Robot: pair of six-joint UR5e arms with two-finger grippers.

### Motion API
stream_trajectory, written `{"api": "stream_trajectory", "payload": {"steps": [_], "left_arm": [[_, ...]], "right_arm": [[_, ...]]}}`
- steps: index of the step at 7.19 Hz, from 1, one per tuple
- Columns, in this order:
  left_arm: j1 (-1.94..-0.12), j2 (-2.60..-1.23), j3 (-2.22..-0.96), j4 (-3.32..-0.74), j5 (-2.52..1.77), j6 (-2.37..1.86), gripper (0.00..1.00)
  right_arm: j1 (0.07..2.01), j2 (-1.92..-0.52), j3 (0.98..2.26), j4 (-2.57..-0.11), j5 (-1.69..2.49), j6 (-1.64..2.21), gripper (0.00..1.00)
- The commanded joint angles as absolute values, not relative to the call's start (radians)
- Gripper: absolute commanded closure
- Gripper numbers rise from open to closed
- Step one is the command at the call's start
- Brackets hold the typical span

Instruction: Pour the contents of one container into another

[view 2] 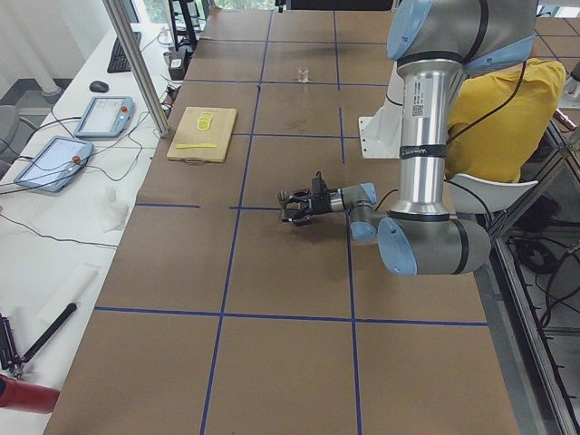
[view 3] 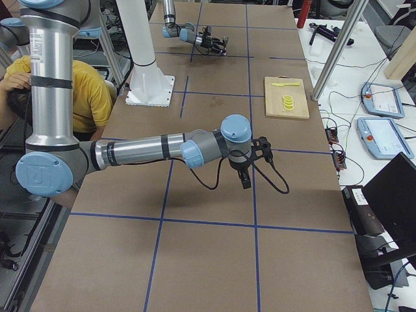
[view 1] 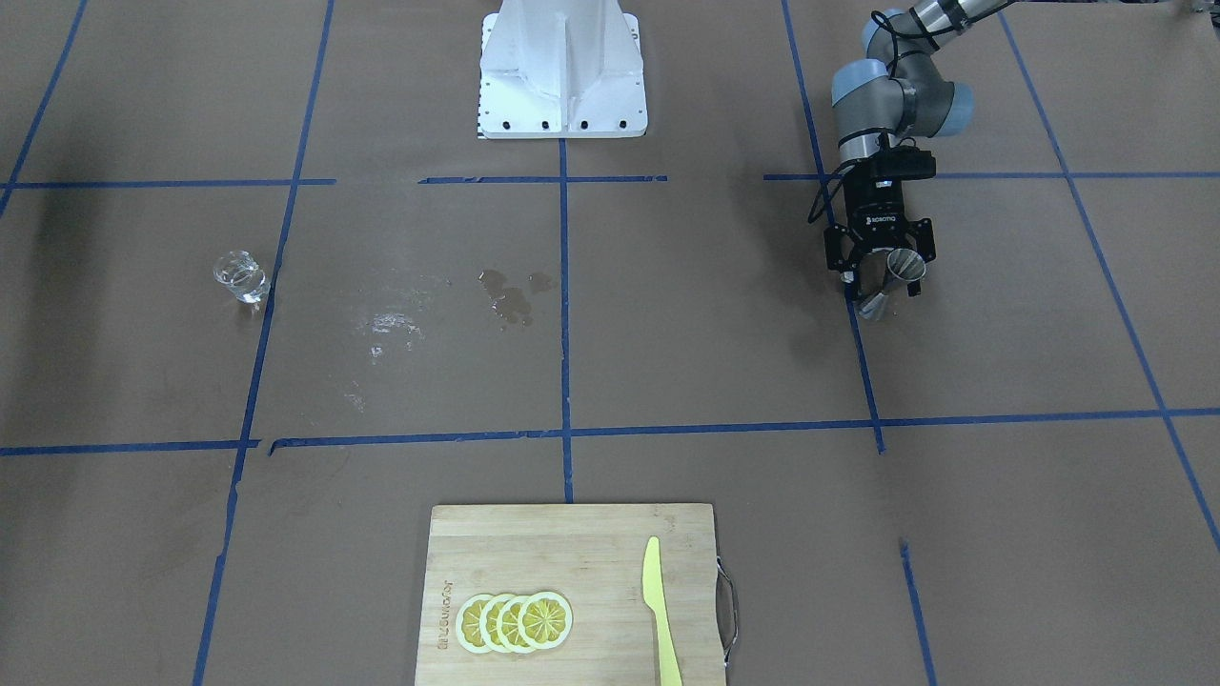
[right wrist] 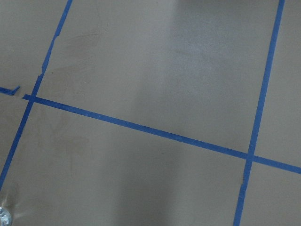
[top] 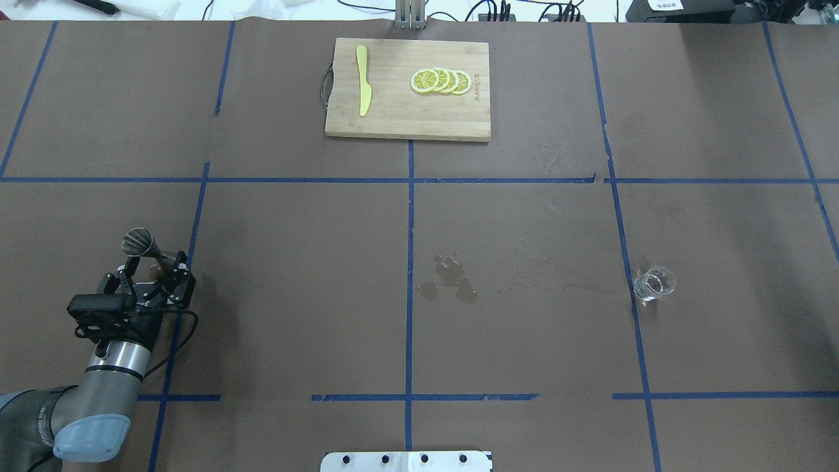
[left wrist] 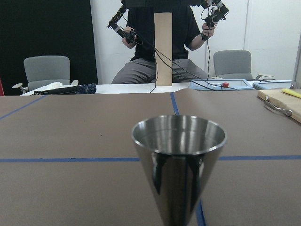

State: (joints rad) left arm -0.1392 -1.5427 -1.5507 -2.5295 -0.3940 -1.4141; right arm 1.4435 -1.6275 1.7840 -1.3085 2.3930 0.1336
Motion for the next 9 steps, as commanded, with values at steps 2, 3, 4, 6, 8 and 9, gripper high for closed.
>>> {"api": "stream_trajectory", "payload": {"steps": [2,3,4,6,8,9], "left_arm": [[-0.146,-1.542,-1.552,-2.531,-0.385,-1.411,0.16],[-0.146,-1.542,-1.552,-2.539,-0.384,-1.411,0.18],[-0.146,-1.542,-1.551,-2.545,-0.376,-1.411,0.22],[-0.146,-1.54,-1.554,-2.546,-0.374,-1.41,0.34],[-0.146,-1.54,-1.554,-2.548,-0.371,-1.41,0.35],[-0.146,-1.54,-1.554,-2.548,-0.371,-1.411,0.36]], "right_arm": [[1.443,-1.628,1.784,-1.308,2.393,0.133,0.0],[1.443,-1.628,1.784,-1.308,2.393,0.133,0.0],[1.443,-1.628,1.784,-1.308,2.393,0.133,0.0],[1.443,-1.628,1.789,-1.308,2.393,0.135,0.0],[1.443,-1.628,1.789,-1.308,2.393,0.135,0.0],[1.443,-1.628,1.789,-1.308,2.393,0.137,0.0]]}}
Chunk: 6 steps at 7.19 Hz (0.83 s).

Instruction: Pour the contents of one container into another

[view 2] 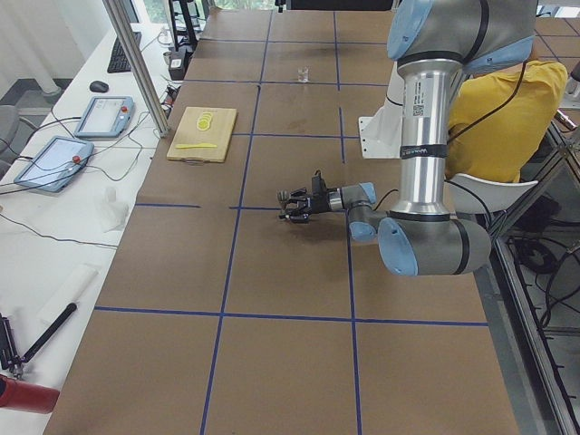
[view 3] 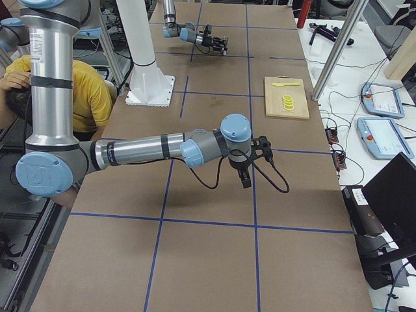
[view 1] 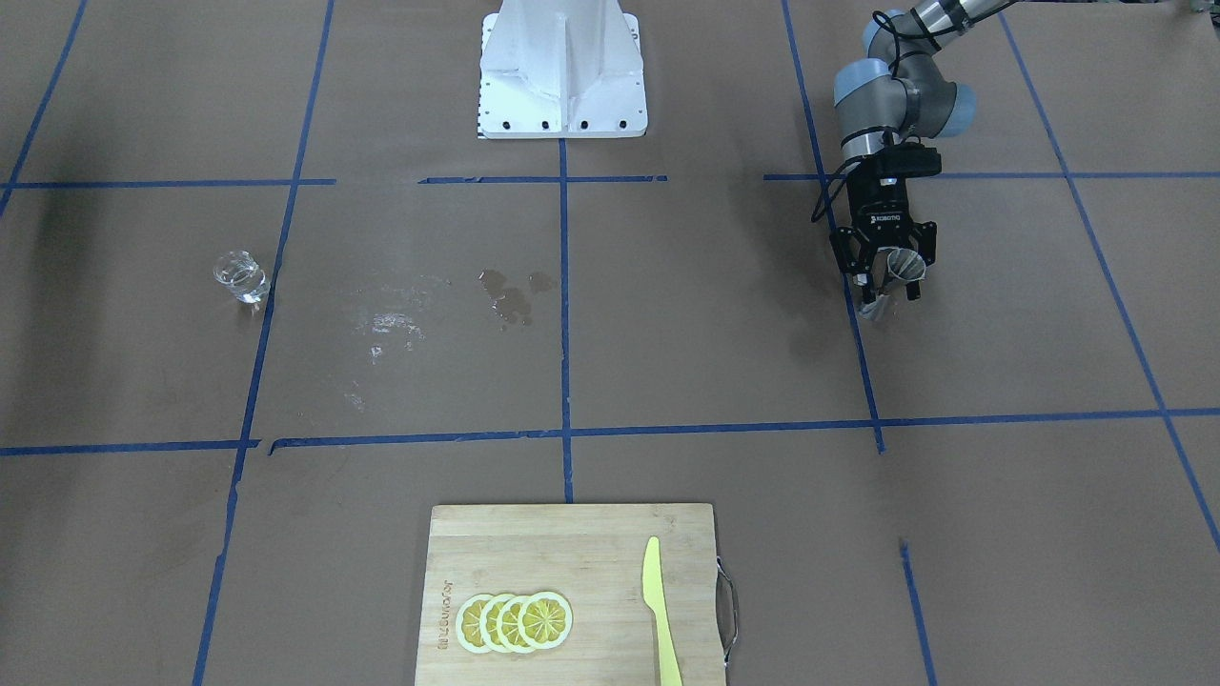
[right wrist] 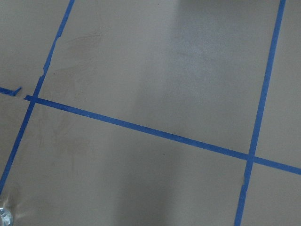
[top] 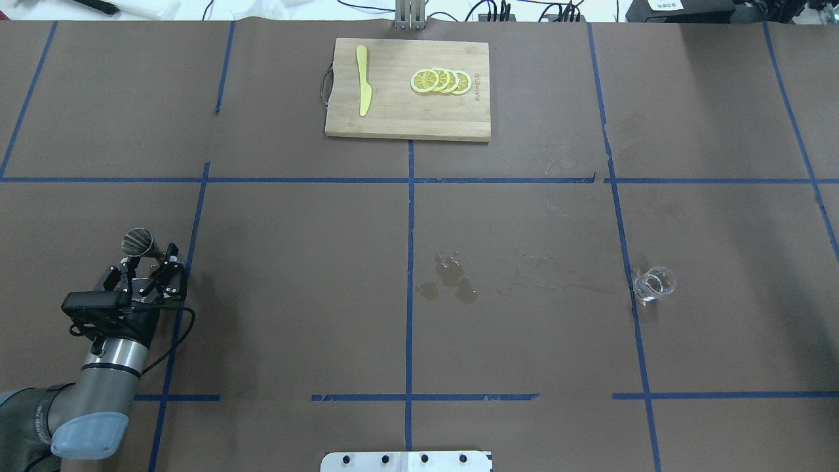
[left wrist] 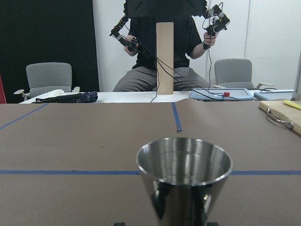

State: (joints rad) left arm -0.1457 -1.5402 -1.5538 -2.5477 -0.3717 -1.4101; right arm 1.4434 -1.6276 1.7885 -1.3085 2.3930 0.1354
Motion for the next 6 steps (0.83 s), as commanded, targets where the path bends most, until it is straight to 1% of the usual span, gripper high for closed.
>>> {"api": "stream_trajectory", "payload": {"steps": [1,2,5,6], "left_arm": [[-0.146,-1.542,-1.554,-2.548,-0.371,-1.41,0.4],[-0.146,-1.54,-1.552,-2.548,-0.371,-1.41,0.4],[-0.146,-1.54,-1.554,-2.548,-0.371,-1.41,0.45],[-0.146,-1.539,-1.552,-2.548,-0.371,-1.41,0.55]], "right_arm": [[1.443,-1.626,1.787,-1.308,2.393,0.138,0.0],[1.443,-1.625,1.787,-1.308,2.393,0.138,0.0],[1.443,-1.623,1.786,-1.308,2.391,0.138,0.0],[1.443,-1.623,1.784,-1.308,2.391,0.138,0.0]]}}
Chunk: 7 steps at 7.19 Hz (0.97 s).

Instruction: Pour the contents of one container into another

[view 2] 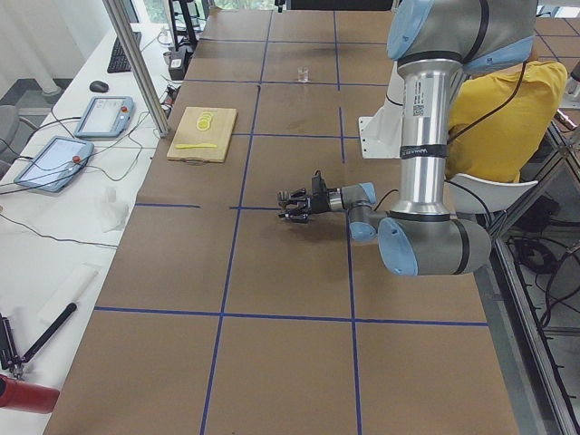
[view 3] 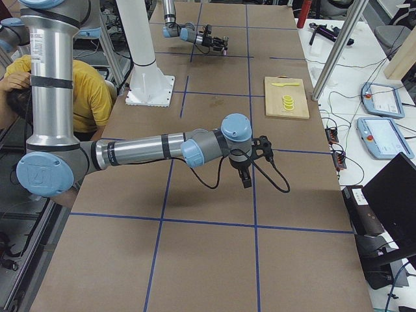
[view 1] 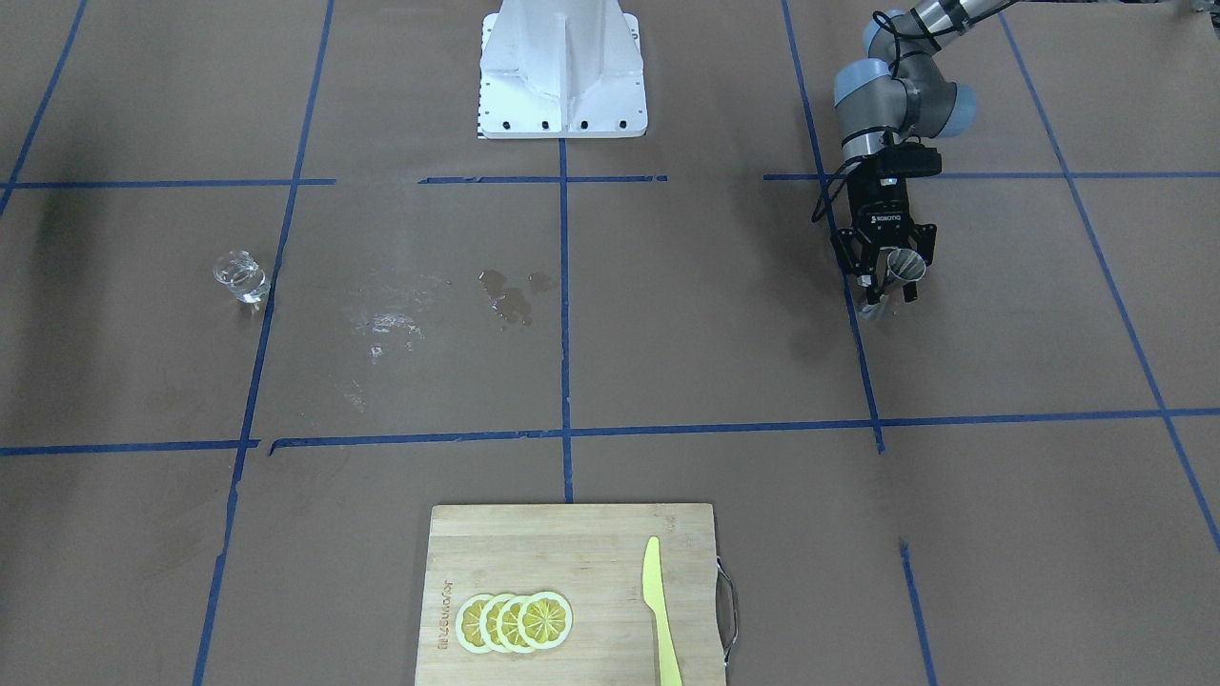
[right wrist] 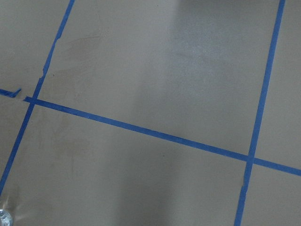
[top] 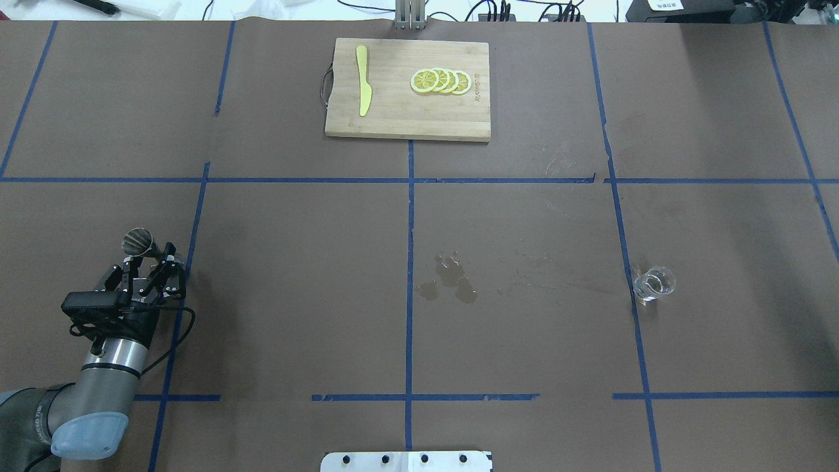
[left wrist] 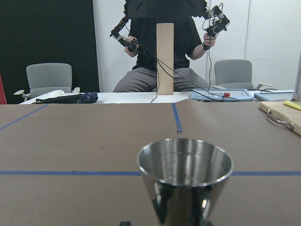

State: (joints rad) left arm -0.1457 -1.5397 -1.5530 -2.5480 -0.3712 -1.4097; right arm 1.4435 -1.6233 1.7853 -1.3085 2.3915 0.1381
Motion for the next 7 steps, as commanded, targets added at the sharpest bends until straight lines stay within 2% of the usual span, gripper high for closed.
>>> {"api": "stream_trajectory", "payload": {"steps": [1,2,4,7], "left_arm": [[-0.146,-1.537,-1.552,-2.546,-0.371,-1.41,0.76],[-0.146,-1.526,-1.552,-2.548,-0.371,-1.408,1.0],[-0.146,-1.525,-1.56,-2.565,-0.359,-1.372,1.0],[-0.146,-1.528,-1.589,-2.832,-0.359,-1.044,1.0]], "right_arm": [[1.443,-1.621,1.781,-1.308,2.391,0.137,0.0],[1.443,-1.62,1.781,-1.308,2.39,0.137,0.0],[1.443,-1.617,1.779,-1.308,2.388,0.138,0.0],[1.442,-1.612,1.779,-1.308,2.387,0.14,0.0]]}}
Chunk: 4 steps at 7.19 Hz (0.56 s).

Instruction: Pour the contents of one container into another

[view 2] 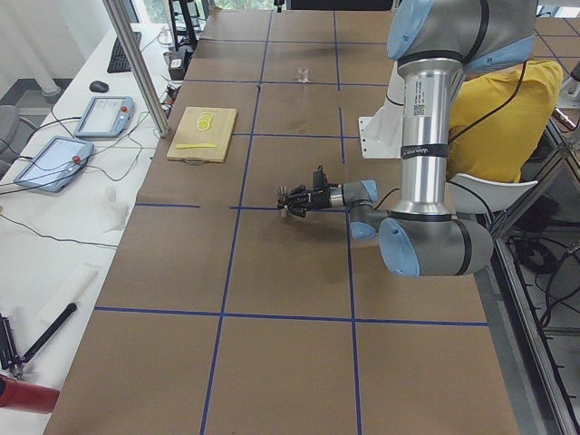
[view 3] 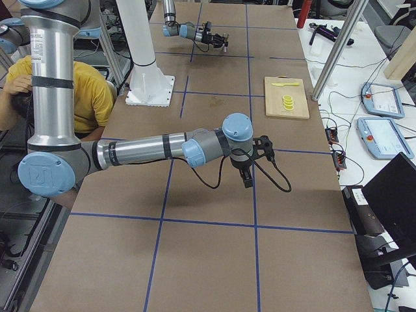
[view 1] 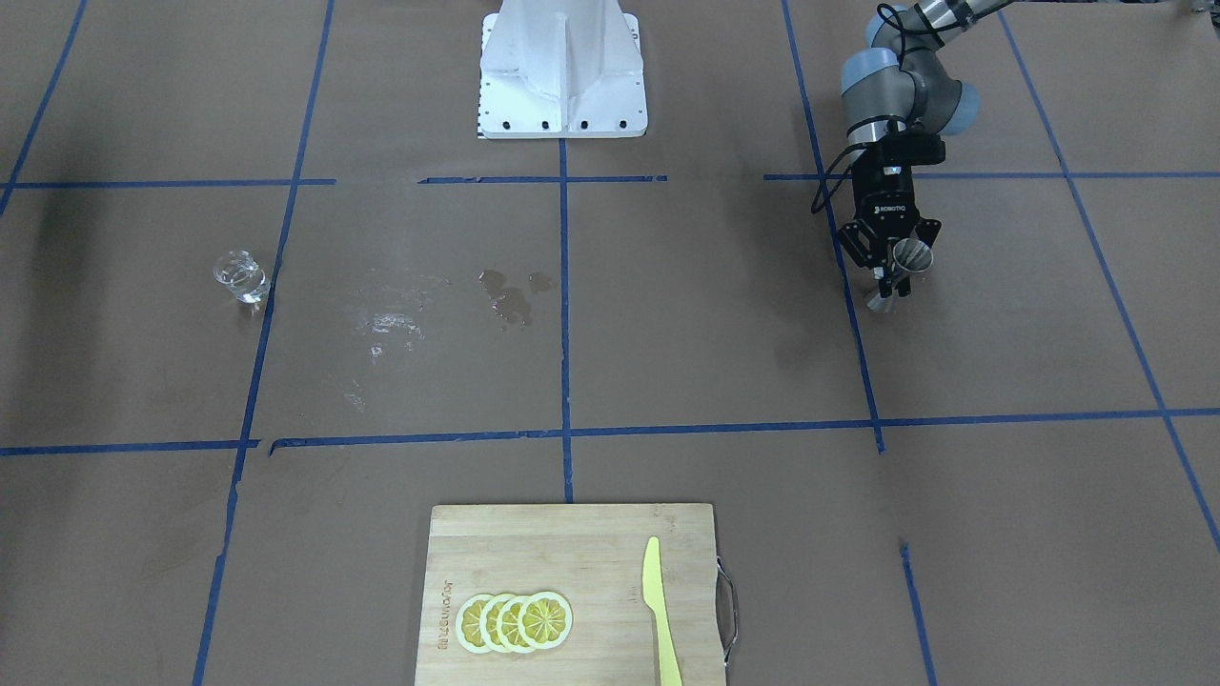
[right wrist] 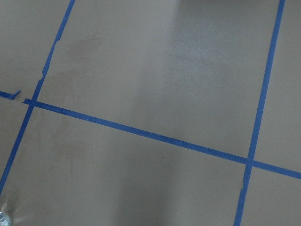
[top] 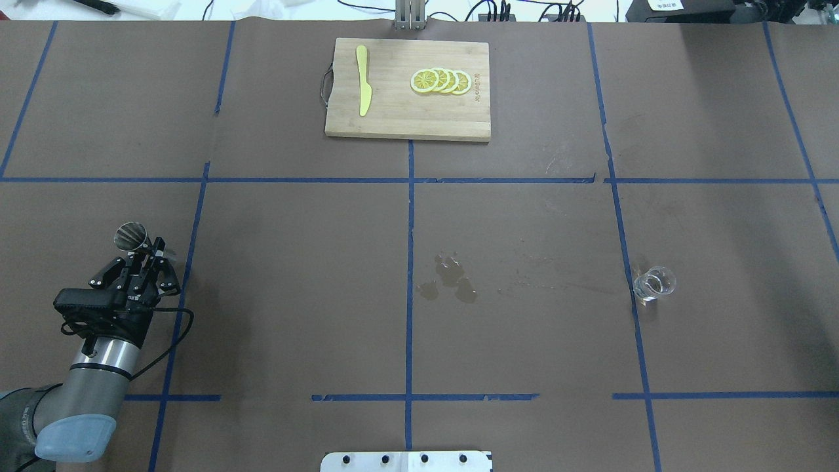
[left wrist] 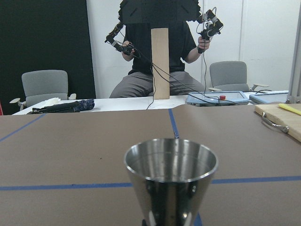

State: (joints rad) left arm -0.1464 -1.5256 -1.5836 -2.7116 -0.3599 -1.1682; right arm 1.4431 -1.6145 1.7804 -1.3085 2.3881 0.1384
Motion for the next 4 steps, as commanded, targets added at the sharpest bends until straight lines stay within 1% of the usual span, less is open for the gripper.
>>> {"api": "stream_trajectory", "payload": {"steps": [1,2,3,4], "left_arm": [[-0.146,-1.529,-1.591,-2.924,-0.362,-0.995,1.0],[-0.14,-1.543,-1.603,-2.956,-0.367,-0.961,1.0],[-0.135,-1.551,-1.629,-2.971,-0.374,-0.833,1.0],[-0.132,-1.56,-1.635,-3.044,-0.412,-0.745,1.0]], "right_arm": [[1.442,-1.612,1.784,-1.308,2.388,0.144,0.0],[1.442,-1.611,1.787,-1.307,2.391,0.149,0.0],[1.442,-1.611,1.79,-1.302,2.391,0.149,0.0],[1.442,-1.611,1.784,-1.263,2.388,0.149,0.0]]}}
